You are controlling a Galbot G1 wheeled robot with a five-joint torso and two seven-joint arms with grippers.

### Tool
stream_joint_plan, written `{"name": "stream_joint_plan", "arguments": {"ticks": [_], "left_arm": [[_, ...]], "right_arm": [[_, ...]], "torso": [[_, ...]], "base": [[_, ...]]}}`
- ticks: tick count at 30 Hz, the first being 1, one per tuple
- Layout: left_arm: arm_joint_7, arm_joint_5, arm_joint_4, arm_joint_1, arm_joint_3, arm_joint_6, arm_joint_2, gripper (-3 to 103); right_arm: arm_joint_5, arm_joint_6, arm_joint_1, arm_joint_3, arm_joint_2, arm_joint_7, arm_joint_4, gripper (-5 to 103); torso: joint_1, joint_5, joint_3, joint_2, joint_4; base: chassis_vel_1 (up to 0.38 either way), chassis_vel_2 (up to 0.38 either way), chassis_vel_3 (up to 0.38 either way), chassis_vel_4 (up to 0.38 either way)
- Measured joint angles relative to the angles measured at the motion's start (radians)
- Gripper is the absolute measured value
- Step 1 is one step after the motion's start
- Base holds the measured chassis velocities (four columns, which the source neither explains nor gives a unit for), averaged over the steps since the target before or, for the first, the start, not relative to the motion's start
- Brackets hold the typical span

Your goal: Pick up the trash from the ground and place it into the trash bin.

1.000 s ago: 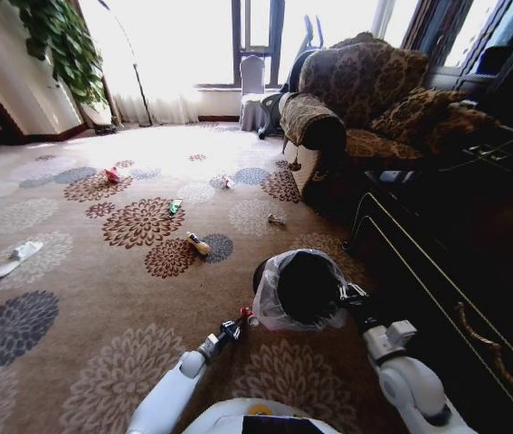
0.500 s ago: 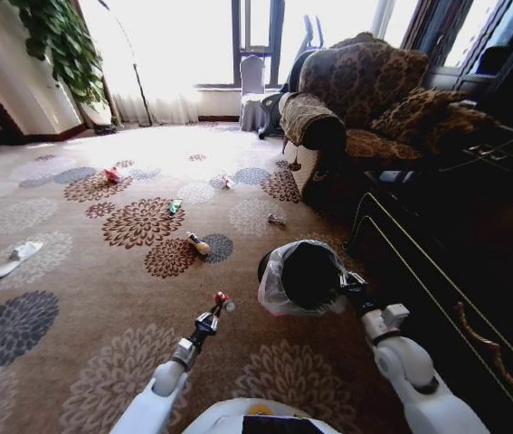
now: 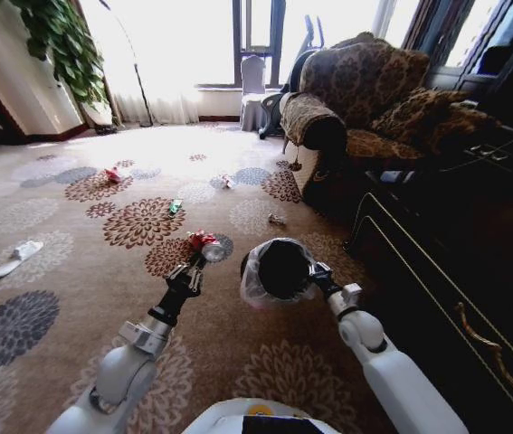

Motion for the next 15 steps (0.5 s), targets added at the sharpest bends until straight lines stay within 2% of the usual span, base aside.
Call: {"name": "stream_joint_plan", "arguments": {"ticks": [1,2,4,6,7,10,11,12,13,15], "left_arm": [[0.0,0.0,0.0,0.0,0.0,0.0,0.0,11],[0.03,-0.007,0.017,-0.037,0.011,-0.004,0.083,11],[0.052,-0.065,0.038,-0.078,0.035,0.01,0.159,11],[0.059,-0.083,0.045,-0.092,0.044,0.016,0.178,11],[0.078,-0.108,0.075,-0.133,0.066,0.026,0.218,11],[0.094,-0.088,0.125,-0.202,0.102,0.039,0.288,11],[0.094,-0.088,0.125,-0.202,0.102,0.039,0.288,11],[0.1,-0.076,0.138,-0.223,0.109,0.04,0.323,11],[0.1,-0.076,0.138,-0.223,0.109,0.04,0.323,11],[0.133,-0.064,0.167,-0.272,0.131,0.039,0.392,11]], "right_arm": [[0.0,0.0,0.0,0.0,0.0,0.0,0.0,0],[-0.006,-0.004,0.004,-0.02,-0.011,0.0,-0.003,0],[-0.012,-0.008,0.005,-0.029,-0.011,0.0,-0.004,0],[-0.013,-0.008,0.005,-0.03,-0.01,0.0,-0.004,0],[-0.02,-0.009,0.003,-0.032,-0.002,0.001,-0.004,0],[-0.032,-0.011,-0.001,-0.052,0.008,0.0,-0.004,0],[-0.032,-0.011,-0.001,-0.052,0.008,0.0,-0.004,0],[-0.037,-0.011,0.009,-0.07,0.012,0.0,-0.01,0],[-0.037,-0.011,0.009,-0.07,0.012,0.0,-0.01,0],[-0.048,-0.011,0.038,-0.105,0.026,0.0,-0.029,0]], "torso": [[0.0,0.0,0.0,0.0,0.0],[0.0,-0.0002,0.0,0.0,0.0001],[0.0,0.0004,0.0,0.0,0.0],[0.0,0.0002,0.0,0.0,0.0001],[0.0,0.0001,0.0,0.0,0.0003],[0.0,-0.0005,0.0,0.0,0.0],[0.0,-0.0005,0.0,0.0,0.0],[0.0,-0.0002,0.0,0.0,0.0002],[0.0,-0.0002,0.0,0.0,0.0002],[0.0,0.0,0.0,0.0,0.0003]], "base": [[0.0,0.0,0.0,0.0],[0.0,0.0,0.0,0.0],[0.0,0.0,0.0,0.0],[0.0,0.0,0.0,0.0],[0.0,0.0,0.0,0.0],[0.0,0.0,0.0,0.0],[0.0,0.0,0.0,0.0],[0.0,0.0,0.0,0.0],[0.0,0.0,0.0,0.0],[0.0,0.0,0.0,0.0]]}}
